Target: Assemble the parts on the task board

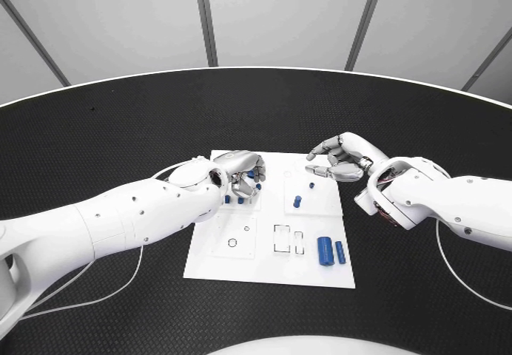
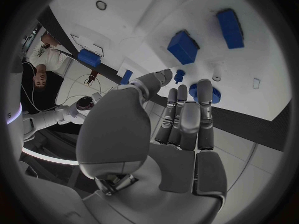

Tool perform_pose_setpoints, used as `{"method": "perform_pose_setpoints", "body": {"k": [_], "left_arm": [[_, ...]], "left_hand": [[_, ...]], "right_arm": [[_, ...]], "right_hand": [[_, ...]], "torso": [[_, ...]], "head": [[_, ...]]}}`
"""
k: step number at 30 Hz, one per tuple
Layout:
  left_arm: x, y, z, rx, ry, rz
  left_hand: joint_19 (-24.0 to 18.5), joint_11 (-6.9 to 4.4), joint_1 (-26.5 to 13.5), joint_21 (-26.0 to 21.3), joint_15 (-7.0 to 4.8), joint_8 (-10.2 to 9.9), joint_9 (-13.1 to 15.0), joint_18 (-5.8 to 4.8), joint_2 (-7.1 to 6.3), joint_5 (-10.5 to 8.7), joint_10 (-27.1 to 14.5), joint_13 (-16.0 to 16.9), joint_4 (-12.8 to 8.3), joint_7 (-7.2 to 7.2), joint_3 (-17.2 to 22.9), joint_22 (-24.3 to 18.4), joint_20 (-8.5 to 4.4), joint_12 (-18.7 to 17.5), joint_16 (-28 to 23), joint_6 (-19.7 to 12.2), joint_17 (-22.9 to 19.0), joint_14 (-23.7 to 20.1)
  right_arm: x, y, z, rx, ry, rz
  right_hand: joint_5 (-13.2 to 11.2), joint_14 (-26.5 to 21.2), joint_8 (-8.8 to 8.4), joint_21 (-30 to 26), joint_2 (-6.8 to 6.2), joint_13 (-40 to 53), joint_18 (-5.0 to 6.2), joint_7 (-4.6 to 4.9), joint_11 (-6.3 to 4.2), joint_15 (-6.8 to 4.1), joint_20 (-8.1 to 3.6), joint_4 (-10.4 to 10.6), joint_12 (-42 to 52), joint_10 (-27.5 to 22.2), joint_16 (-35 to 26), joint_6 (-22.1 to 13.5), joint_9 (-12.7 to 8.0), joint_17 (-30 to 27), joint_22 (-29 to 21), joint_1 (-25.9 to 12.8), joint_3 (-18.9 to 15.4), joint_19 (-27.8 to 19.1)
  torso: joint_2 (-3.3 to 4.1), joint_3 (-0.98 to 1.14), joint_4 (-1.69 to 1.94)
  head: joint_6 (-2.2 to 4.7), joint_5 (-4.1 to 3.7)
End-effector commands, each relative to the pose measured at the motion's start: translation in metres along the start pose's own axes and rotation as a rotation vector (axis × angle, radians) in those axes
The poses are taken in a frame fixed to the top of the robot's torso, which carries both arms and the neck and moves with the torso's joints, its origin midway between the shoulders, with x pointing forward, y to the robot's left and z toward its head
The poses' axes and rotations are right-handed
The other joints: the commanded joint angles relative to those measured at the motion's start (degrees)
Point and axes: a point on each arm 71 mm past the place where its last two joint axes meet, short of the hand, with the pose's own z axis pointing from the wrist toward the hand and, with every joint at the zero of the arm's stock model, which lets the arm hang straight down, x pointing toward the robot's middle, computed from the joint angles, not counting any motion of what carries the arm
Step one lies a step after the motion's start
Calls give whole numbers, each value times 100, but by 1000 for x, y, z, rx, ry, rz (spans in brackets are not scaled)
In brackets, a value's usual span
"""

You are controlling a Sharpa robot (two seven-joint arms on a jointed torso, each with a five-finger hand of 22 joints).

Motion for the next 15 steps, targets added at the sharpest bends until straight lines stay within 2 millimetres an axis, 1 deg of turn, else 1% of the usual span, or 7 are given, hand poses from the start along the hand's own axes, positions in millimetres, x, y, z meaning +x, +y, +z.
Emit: {"method": "perform_pose_setpoints", "body": {"k": [1, 6, 9, 15], "left_arm": [[1, 1, 1, -8, 12, 3], [1, 3, 2, -18, 18, 8], [1, 3, 3, -22, 15, 15], [1, 2, 4, -20, 10, 19]], "left_hand": [[52, 7, -29, -11, -14, -31, -12, 90, 39, 9, 30, -10, -26, 11, 15, -9, -11, -21, 28, 47, 2, 48], [68, 0, -6, -2, -22, -37, -30, 89, 78, 6, 65, -31, -48, 6, 56, -10, -20, -32, 36, 75, -12, 52], [75, -3, 13, 6, -26, -44, -43, 89, 105, 3, 80, -46, -65, 5, 88, -9, -25, -44, 34, 88, -35, 47], [76, -3, 15, 7, -27, -44, -45, 89, 108, 2, 82, -47, -67, 5, 92, -9, -26, -45, 34, 90, -39, 46]], "right_arm": [[0, 0, 0, 0, 0, 0], [0, 0, 0, 1, 0, 0], [0, 0, 0, 1, 1, 0], [0, 0, 0, 0, 1, 1]], "right_hand": [[22, 418, 27, -20, -17, 636, 102, -4, -38, -32, -42, 11, -35, -2, -26, -37, -6, 728, 657, 0, 14, 217], [22, 418, 27, -20, -17, 636, 102, -4, -38, -32, -42, 11, -35, -2, -26, -37, -6, 728, 657, 0, 14, 217], [22, 418, 27, -20, -17, 636, 102, -4, -38, -32, -42, 11, -35, -2, -26, -37, -6, 728, 657, 0, 14, 217], [22, 418, 27, -20, -17, 636, 102, -4, -38, -32, -42, 11, -35, -2, -26, -37, -6, 728, 657, 0, 14, 217]], "torso": [[9, 5, -4], [10, -3, 4], [9, -5, 4], [5, -2, -3]], "head": [[-5, 3], [3, -7], [-7, -10], [-11, -9]]}}
